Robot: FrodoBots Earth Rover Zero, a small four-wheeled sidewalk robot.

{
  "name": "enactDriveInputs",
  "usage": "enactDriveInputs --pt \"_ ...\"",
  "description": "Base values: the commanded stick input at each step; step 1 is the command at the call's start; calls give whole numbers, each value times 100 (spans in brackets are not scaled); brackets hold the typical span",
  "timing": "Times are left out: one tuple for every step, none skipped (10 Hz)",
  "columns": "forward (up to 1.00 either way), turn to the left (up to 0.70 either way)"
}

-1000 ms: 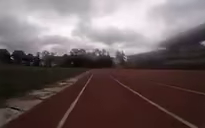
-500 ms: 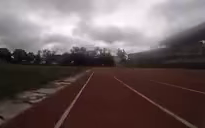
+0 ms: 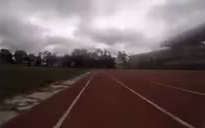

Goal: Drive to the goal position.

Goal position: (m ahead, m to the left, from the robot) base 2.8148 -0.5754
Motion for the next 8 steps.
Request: enactDriveInputs --pt "70 0" --pt "70 0" --pt "70 0" --pt "70 0" --pt "70 0" --pt "70 0" --pt "70 0" --pt "70 0"
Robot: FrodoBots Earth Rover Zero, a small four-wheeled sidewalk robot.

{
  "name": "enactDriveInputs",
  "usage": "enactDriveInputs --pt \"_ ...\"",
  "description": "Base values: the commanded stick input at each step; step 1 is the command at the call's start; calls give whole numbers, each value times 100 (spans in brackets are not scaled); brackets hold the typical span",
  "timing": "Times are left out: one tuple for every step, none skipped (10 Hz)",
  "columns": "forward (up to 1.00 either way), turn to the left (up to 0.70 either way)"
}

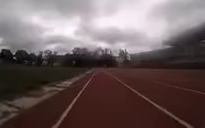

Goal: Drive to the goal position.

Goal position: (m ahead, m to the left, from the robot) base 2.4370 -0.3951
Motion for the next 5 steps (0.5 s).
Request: enactDriveInputs --pt "70 0" --pt "70 0" --pt "70 0" --pt "70 0" --pt "70 0"
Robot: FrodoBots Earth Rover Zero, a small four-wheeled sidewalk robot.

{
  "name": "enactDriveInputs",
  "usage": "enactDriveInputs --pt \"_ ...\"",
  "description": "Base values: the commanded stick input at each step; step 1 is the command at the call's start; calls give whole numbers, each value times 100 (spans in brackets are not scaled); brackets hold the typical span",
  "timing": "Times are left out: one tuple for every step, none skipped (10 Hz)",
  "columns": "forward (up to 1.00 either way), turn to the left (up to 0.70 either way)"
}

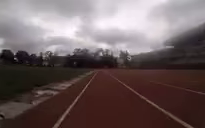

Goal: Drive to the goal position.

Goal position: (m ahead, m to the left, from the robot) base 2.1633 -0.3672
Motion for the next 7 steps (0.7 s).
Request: enactDriveInputs --pt "70 0" --pt "70 0" --pt "70 0" --pt "70 0" --pt "70 0" --pt "70 0" --pt "70 0"
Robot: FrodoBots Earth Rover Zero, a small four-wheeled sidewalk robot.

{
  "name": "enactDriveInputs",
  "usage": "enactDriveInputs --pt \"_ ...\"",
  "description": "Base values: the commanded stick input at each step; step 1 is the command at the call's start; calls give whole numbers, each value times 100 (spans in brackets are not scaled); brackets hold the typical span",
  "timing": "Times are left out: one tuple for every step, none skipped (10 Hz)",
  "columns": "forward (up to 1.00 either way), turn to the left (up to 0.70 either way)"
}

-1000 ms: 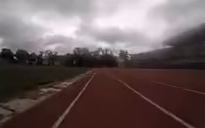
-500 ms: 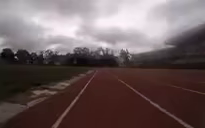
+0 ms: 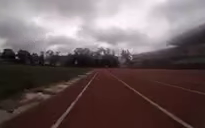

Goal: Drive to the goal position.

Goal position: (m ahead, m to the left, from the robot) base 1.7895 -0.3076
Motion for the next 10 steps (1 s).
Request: enactDriveInputs --pt "70 0" --pt "70 0" --pt "70 0" --pt "70 0" --pt "70 0" --pt "70 0" --pt "70 0" --pt "70 0" --pt "70 0" --pt "70 0"
